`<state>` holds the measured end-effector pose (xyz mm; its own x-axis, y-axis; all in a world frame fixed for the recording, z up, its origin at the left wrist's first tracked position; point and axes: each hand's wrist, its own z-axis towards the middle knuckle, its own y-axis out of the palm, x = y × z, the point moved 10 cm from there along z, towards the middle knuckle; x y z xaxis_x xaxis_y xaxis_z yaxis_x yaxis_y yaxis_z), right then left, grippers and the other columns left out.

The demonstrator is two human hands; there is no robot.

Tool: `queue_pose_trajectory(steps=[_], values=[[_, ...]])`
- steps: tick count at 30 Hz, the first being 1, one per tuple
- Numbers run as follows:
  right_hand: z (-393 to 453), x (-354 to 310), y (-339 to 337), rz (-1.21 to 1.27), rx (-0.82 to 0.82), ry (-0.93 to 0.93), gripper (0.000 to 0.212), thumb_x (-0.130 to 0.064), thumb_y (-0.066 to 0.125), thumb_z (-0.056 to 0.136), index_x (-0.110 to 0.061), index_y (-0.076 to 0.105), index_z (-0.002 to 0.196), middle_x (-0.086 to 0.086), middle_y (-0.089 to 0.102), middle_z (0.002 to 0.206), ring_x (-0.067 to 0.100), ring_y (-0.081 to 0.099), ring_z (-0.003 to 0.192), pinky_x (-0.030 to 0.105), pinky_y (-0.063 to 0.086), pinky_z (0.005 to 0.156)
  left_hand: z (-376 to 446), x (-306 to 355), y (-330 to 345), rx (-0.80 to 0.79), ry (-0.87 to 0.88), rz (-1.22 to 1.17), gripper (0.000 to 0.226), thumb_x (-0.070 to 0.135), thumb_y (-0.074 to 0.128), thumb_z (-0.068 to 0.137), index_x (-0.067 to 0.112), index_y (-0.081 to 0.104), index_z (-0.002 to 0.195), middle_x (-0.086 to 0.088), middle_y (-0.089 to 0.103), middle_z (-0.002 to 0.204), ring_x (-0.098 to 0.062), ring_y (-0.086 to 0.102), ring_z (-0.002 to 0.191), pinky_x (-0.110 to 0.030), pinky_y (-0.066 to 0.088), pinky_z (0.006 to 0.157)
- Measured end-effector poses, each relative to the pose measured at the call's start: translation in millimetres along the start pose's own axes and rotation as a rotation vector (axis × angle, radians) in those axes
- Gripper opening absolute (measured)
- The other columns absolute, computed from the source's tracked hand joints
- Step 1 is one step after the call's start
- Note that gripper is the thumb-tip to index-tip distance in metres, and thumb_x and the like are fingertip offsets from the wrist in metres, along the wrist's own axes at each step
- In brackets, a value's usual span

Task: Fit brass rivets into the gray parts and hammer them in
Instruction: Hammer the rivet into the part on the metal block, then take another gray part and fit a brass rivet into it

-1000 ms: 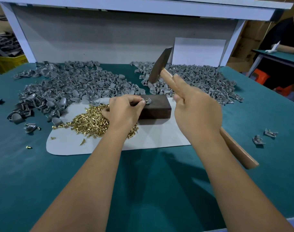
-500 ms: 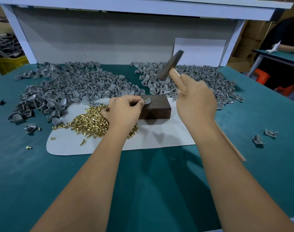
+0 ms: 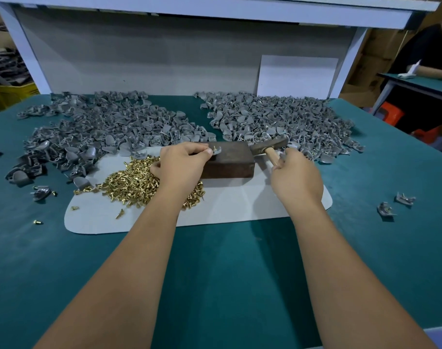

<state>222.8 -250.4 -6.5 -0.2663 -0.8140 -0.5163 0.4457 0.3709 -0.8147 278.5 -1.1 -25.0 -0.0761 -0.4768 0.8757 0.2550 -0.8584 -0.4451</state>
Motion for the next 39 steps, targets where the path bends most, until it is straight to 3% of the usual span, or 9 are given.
queue_pose_trajectory(steps=[6, 10, 15, 18, 20, 24, 27, 30, 39], values=[[-1.8, -8.2, 5.3, -0.165, -0.013, -0.064, 0.008, -0.010, 0.050, 0.086, -0.017, 0.048, 0.087, 0.001, 0.043, 0.073, 0.029, 0.041, 0.070, 0.030, 0.024, 0.052, -2.7, 1.9, -3.7, -0.004, -0.023, -0.050, 0.024, 0.038, 0.068, 0.089, 0.042, 0.066, 0.065, 0.024, 0.065, 0.101, -0.011, 0.044, 0.123, -0.035, 0.015, 0.092], [-3.8, -10.0, 5.8, -0.161, -0.008, -0.098, 0.021, -0.010, 0.050, 0.084, -0.027, 0.038, 0.082, -0.005, 0.035, 0.063, 0.024, 0.037, 0.063, 0.026, 0.019, 0.047, -3.1, 1.7, -3.8, -0.008, -0.033, -0.058, 0.025, 0.038, 0.068, 0.089, 0.042, 0.066, 0.064, 0.028, 0.062, 0.094, -0.012, 0.041, 0.125, -0.036, 0.017, 0.093], [-5.8, -12.6, 4.0, -0.138, 0.012, -0.089, 0.026, -0.013, 0.050, 0.084, -0.022, 0.061, 0.106, -0.002, 0.039, 0.066, 0.028, 0.041, 0.070, 0.025, 0.020, 0.048, -3.9, 2.9, -3.0, -0.013, -0.019, -0.036, 0.023, 0.041, 0.067, 0.089, 0.043, 0.067, 0.066, 0.032, 0.060, 0.090, -0.012, 0.041, 0.124, -0.033, 0.013, 0.089], [-9.3, -20.3, 0.9, -0.257, 0.067, -0.123, 0.025, -0.021, 0.050, 0.089, -0.014, 0.066, 0.107, 0.015, 0.056, 0.096, 0.036, 0.050, 0.092, 0.036, 0.041, 0.074, -3.0, 4.9, -3.0, -0.010, 0.032, 0.045, 0.019, 0.046, 0.066, 0.089, 0.048, 0.065, 0.071, 0.027, 0.063, 0.100, -0.014, 0.041, 0.125, -0.035, 0.015, 0.088], [-9.5, -26.2, -3.4, -0.325, 0.127, -0.148, 0.029, -0.027, 0.048, 0.091, -0.012, 0.068, 0.106, 0.017, 0.055, 0.112, 0.037, 0.048, 0.105, 0.042, 0.036, 0.091, -2.2, 7.2, -2.9, -0.007, 0.069, 0.089, 0.021, 0.047, 0.065, 0.089, 0.051, 0.062, 0.069, 0.025, 0.063, 0.103, -0.016, 0.041, 0.125, -0.036, 0.017, 0.086], [-13.9, -65.8, -13.1, 0.005, 0.221, -0.344, 0.022, -0.026, 0.053, 0.092, -0.018, 0.068, 0.108, -0.003, 0.048, 0.097, 0.017, 0.042, 0.093, 0.031, 0.034, 0.084, -2.4, 9.2, -2.2, 0.005, 0.094, 0.132, 0.024, 0.047, 0.065, 0.089, 0.053, 0.059, 0.067, 0.027, 0.059, 0.093, -0.018, 0.041, 0.124, -0.036, 0.016, 0.084], [-11.8, -101.7, 10.3, 0.196, 0.042, -0.441, 0.019, -0.024, 0.054, 0.093, -0.019, 0.069, 0.104, -0.005, 0.057, 0.095, 0.014, 0.049, 0.093, 0.030, 0.042, 0.084, -2.1, 9.8, -3.0, 0.017, 0.119, 0.136, 0.019, 0.046, 0.065, 0.089, 0.052, 0.061, 0.072, 0.027, 0.061, 0.095, -0.018, 0.044, 0.124, -0.039, 0.020, 0.085], [-4.0, -116.1, 35.9, 0.172, -0.082, -0.436, 0.017, -0.028, 0.056, 0.093, -0.019, 0.070, 0.097, 0.000, 0.062, 0.101, 0.018, 0.055, 0.095, 0.030, 0.043, 0.077, -2.7, 11.1, -4.3, 0.034, 0.140, 0.147, 0.011, 0.044, 0.063, 0.091, 0.052, 0.067, 0.084, 0.026, 0.063, 0.095, -0.018, 0.045, 0.123, -0.043, 0.023, 0.091], [-0.9, -108.1, 40.9, 0.279, 0.005, -0.388, 0.011, -0.019, 0.060, 0.090, -0.015, 0.062, 0.079, -0.001, 0.053, 0.089, 0.019, 0.051, 0.086, 0.028, 0.033, 0.068, -1.5, 16.4, -2.5, 0.037, 0.199, 0.186, 0.011, 0.040, 0.062, 0.091, 0.046, 0.072, 0.091, 0.026, 0.063, 0.093, -0.016, 0.043, 0.126, -0.049, 0.025, 0.101]])
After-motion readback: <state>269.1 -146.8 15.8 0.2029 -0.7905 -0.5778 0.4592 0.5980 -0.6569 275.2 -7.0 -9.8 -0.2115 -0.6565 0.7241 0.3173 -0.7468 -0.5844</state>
